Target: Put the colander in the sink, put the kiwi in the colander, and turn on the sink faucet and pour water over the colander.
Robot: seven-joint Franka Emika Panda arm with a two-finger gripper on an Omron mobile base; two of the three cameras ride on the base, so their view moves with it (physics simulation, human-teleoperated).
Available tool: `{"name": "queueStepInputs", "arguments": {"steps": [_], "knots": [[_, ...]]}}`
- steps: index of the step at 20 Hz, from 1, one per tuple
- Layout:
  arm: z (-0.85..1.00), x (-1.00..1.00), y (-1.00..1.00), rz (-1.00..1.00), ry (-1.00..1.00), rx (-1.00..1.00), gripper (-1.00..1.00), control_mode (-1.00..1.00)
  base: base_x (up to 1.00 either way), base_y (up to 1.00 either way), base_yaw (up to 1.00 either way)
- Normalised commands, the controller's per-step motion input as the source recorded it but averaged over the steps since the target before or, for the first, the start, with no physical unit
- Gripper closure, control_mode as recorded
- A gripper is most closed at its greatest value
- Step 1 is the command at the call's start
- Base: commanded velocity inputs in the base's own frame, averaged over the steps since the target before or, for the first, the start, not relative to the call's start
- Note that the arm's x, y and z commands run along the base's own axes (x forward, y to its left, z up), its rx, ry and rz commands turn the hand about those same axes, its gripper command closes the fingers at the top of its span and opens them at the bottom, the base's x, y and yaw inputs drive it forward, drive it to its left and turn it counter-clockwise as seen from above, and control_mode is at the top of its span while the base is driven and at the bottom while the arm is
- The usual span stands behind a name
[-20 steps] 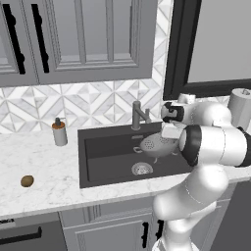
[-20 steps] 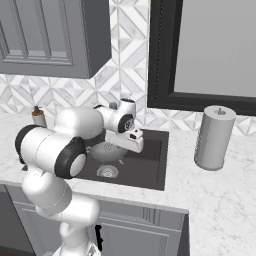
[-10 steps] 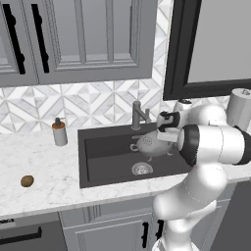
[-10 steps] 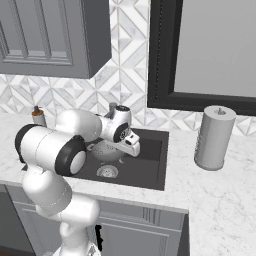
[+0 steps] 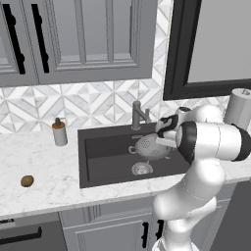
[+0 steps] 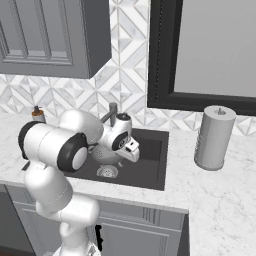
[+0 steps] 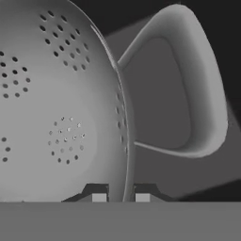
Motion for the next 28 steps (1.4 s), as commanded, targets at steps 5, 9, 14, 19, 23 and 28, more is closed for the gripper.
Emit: {"name": "queueStepInputs", "arguments": {"steps": [5,9,14,19,23,28], "knots": [[-0.16,0.20,0.00,0.00,0.00,0.10,1.00,-1.00,0.00,0.00,0.00],[-0.28,0.13,0.04,0.01,0.00,0.15,1.00,-1.00,0.00,0.00,0.00],[-0.30,0.08,0.10,0.05,0.00,0.10,1.00,-1.00,0.00,0.00,0.00],[-0.31,0.02,0.18,0.07,0.00,0.02,1.00,-1.00,0.00,0.00,0.00],[-0.30,0.00,0.19,0.03,0.00,0.00,1.00,-1.00,0.00,0.00,0.00],[-0.25,0.00,0.04,0.06,0.04,0.03,1.00,-1.00,0.00,0.00,0.00]]}}
